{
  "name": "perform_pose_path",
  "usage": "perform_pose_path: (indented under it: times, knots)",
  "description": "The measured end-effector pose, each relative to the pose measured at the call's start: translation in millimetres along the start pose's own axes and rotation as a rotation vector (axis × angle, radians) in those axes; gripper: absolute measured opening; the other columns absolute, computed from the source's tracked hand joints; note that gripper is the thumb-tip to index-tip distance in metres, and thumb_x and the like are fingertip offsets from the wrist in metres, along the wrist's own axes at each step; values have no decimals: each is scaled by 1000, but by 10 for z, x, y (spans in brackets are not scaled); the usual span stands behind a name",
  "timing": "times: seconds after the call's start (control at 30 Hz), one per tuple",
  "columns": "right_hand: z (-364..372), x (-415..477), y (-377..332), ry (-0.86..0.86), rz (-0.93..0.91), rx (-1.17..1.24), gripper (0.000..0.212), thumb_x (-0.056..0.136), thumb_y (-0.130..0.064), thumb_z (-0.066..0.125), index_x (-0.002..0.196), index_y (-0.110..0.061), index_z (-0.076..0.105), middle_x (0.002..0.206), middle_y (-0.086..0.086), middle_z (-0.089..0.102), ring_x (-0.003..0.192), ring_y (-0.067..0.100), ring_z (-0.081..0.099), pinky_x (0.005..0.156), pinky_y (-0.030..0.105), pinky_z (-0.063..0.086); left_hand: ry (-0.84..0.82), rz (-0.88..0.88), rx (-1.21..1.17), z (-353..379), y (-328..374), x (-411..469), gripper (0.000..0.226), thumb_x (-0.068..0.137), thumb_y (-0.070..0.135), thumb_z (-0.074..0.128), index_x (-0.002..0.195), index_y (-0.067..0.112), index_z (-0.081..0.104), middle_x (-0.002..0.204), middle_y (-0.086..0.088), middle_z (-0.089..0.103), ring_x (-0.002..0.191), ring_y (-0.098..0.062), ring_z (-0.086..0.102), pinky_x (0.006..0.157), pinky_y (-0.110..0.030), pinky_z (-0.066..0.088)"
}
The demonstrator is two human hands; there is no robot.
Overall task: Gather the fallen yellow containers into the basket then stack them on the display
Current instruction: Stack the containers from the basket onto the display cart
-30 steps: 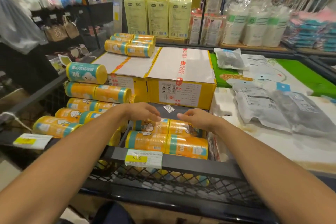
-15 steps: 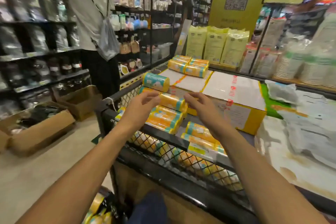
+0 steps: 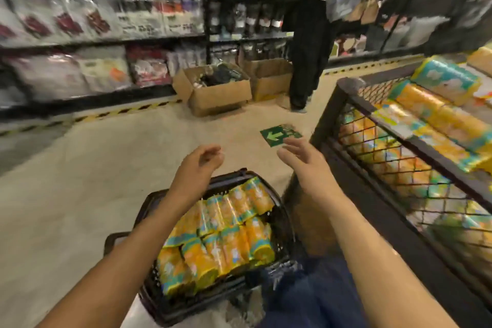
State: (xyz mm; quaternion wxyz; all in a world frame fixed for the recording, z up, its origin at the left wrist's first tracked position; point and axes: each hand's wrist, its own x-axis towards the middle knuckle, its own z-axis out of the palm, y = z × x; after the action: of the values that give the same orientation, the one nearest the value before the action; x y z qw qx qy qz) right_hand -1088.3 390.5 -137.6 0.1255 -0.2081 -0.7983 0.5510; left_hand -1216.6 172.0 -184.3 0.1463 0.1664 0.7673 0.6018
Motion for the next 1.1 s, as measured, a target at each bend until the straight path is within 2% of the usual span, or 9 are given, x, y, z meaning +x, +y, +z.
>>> perform_pose_path:
  times: [0.1, 0.17, 0.27, 0.33, 0.43, 0.57, 0.7, 0.87, 1.1]
  knots:
    - [376, 139, 499, -43, 101, -43, 44, 95, -41, 71, 134, -24, 59, 129, -1, 64, 120, 10, 61, 96, 25, 49, 80, -153, 42, -165, -647, -40, 36, 93, 38, 71, 123, 19, 67, 116, 0, 71, 110, -15, 67, 94, -28, 50]
    - [574, 239, 844, -80, 177, -97, 44, 94, -43, 71, 133, -28, 57, 130, -1, 64, 122, 14, 60, 100, 32, 49, 122, -269, 98, -253, -1079, -45, 38, 97, 31, 69, 130, 14, 63, 119, -2, 68, 114, -19, 65, 92, -30, 50]
    - [753, 385, 1307, -103, 289, -144, 56, 93, -49, 71, 141, -25, 53, 135, -2, 61, 127, 17, 57, 100, 34, 46, 180, -375, 247, -315, -1716, -31, 54, 93, 41, 70, 136, 11, 59, 133, -8, 65, 126, -26, 61, 107, -45, 48]
    - [837, 482, 1552, -82, 327, -163, 61, 92, -50, 71, 144, -23, 51, 135, -2, 59, 128, 19, 56, 101, 37, 47, 231, -409, 364, -343, -2080, 5, 55, 87, 54, 71, 128, 18, 63, 125, -5, 69, 117, -25, 66, 101, -47, 52]
    - [957, 639, 1809, -21, 317, -216, 58, 90, -44, 75, 138, -22, 52, 122, -8, 61, 118, 18, 61, 99, 40, 51, 329, -484, 364, -320, -2459, 7, 62, 76, 75, 69, 113, 26, 62, 104, 5, 71, 95, -17, 69, 85, -43, 59]
    - [1065, 865, 2190, 26, 285, -385, 65, 80, -62, 74, 132, -31, 49, 123, -7, 63, 115, 17, 62, 97, 47, 56, 276, -530, 480, -295, -2863, -2, 76, 69, 96, 54, 102, 28, 58, 96, 6, 66, 91, -18, 69, 75, -44, 61]
    - [1203, 1005, 2404, -31, 311, -538, 69, 81, -55, 78, 135, -25, 48, 130, -2, 60, 123, 21, 58, 102, 48, 53, 263, -555, 589, -313, -2747, 22, 75, 72, 92, 55, 104, 24, 54, 99, 2, 61, 90, -19, 63, 74, -44, 59]
    - [1359, 1077, 2607, 75, 339, -720, 73, 81, -54, 80, 135, -15, 51, 128, 10, 50, 122, 28, 45, 99, 44, 50, 258, -556, 617, -250, -2572, 50, 65, 81, 69, 71, 108, 16, 45, 106, -8, 55, 97, -28, 59, 75, -44, 53]
    - [1300, 1053, 2620, 19, 305, -695, 65, 81, -53, 80, 126, -18, 50, 125, 6, 59, 119, 26, 56, 100, 46, 51, 216, -576, 515, -135, -2491, 86, 60, 88, 53, 73, 112, 15, 33, 91, 6, 56, 79, -19, 60, 70, -39, 52]
